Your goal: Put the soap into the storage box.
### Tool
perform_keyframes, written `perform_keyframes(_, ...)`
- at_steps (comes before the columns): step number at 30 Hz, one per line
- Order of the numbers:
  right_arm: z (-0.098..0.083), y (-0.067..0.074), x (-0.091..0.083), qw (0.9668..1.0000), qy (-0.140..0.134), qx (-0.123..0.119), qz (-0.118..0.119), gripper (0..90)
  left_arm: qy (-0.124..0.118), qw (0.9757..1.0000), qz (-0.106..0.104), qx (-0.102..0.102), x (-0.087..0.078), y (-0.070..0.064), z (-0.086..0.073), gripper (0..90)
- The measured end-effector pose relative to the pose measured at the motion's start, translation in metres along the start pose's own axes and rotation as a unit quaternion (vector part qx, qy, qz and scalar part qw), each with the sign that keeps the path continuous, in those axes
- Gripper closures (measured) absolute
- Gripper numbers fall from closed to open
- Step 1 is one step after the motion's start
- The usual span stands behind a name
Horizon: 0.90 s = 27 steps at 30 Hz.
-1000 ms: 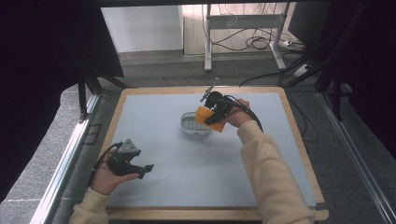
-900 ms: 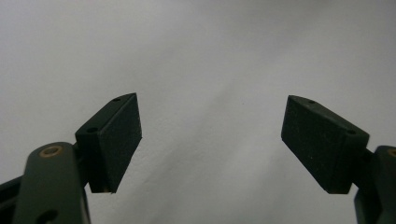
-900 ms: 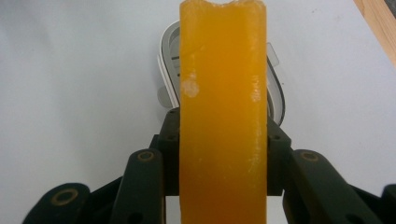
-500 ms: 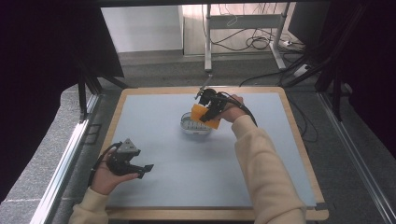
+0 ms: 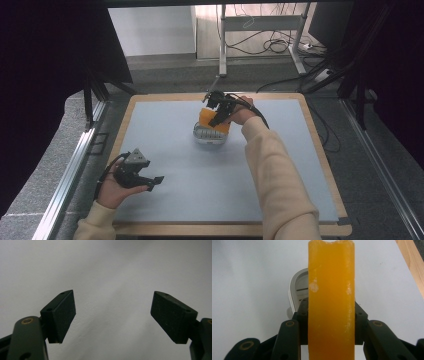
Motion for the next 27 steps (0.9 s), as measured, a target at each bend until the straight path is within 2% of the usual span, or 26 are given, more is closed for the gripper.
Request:
perform_keyframes(2,0.005,0.0,0.002,1.0,-0.004,-0.002,0.008,61.7,-0.001,1.0,-0.002,-0.001,0.0,0.0,0.0,20.0)
perform_keyframes(7,0.008,-0.003,0.009,0.9999,0.001,-0.01,0.01,61.7,-0.002,1.0,0.0,0.002,0.0,-0.001,0.001,20.0)
perform_keyframes(15,0.006,-0.007,0.022,0.9994,0.017,-0.024,0.016,61.7,0.001,1.0,-0.001,0.003,0.001,-0.001,0.0,19.9)
perform_keyframes(27,-0.001,-0.006,0.036,0.9982,0.034,-0.041,0.026,61.6,0.003,1.0,-0.002,0.003,0.002,-0.003,0.0,19.9)
Point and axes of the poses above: each handheld gripper's, and its own axes: x roughly forward along the jaws, z roughly out of its top, y roughly to its left, the point moved 10 cm from there along x, roughly forward along the jaws, and after that the axes turned 8 degrees about -x, right-handed, at the moved point
